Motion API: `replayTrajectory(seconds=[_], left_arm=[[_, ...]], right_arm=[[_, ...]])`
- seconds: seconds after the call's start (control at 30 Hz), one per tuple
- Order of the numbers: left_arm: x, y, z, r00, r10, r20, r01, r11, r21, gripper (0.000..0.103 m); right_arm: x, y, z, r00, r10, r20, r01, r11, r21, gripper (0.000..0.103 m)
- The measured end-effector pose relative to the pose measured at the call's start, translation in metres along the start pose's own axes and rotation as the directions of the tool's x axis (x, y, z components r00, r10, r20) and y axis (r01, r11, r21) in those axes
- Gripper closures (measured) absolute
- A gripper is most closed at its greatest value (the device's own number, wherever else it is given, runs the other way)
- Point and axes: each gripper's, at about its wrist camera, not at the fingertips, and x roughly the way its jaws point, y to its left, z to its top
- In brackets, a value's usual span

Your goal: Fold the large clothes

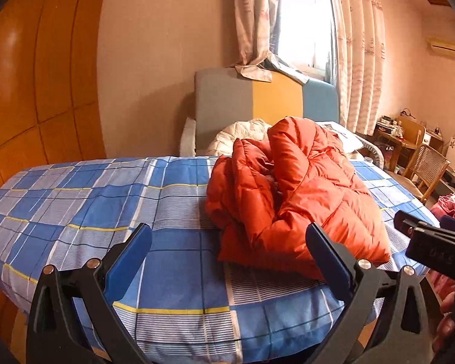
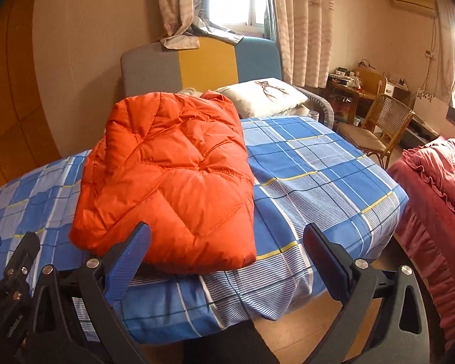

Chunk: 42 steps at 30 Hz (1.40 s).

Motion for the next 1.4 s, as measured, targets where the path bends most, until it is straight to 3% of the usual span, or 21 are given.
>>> replayTrajectory(seconds=[0.4,1.4], left_arm=[[-0.013,0.007,-0.006,1.0,0.009,0.007,-0.009,1.0,-0.012,0.002],[-0.016,0.002,-0.01,1.0,-0.022,-0.017,0.022,1.0,0.018,0.002]], right_arm=[[-0.021,0.008,-0.014,0.997,-0.014,0.072,0.017,0.999,-0.044,0.003],[-0.018,0.008,-0.023,0.999,-0.027,0.047,0.028,0.999,-0.029,0.003]])
